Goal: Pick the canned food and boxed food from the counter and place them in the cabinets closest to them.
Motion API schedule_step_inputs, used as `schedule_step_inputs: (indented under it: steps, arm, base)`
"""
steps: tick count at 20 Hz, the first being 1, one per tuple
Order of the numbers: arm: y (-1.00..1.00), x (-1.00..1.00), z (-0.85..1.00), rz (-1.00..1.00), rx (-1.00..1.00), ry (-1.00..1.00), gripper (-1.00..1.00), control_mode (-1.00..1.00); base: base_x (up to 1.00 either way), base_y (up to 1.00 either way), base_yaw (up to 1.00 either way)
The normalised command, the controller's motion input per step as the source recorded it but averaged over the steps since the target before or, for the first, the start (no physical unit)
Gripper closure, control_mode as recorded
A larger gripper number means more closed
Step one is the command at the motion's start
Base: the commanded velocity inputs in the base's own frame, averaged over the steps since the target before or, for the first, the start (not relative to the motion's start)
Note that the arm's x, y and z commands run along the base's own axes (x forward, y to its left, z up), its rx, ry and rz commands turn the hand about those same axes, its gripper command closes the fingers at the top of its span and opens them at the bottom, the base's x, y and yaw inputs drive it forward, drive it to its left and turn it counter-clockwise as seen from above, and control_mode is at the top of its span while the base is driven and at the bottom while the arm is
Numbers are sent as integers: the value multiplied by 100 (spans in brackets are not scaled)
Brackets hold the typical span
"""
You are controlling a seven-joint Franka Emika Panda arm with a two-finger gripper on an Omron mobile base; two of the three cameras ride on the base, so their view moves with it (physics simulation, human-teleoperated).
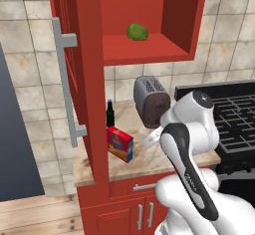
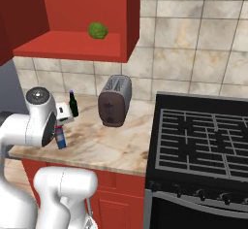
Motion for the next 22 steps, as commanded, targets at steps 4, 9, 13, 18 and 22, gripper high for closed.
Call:
schedule_step_inputs:
  steps: [4,9,13,18,22]
  arm:
    - [16,31,-19,1,1,0,-100,-100]
    - [21,29,-14,0,0,0,-100,-100]
    - [17,24,-16,0,0,3,-100,-100]
    - [15,23,-19,0,0,5,-100,-100]
    - [14,23,-20,0,0,4,-100,-100]
  base:
    - [0,0,0]
    - [0,0,0]
    - [0,0,0]
    - [0,0,0]
    - [0,0,0]
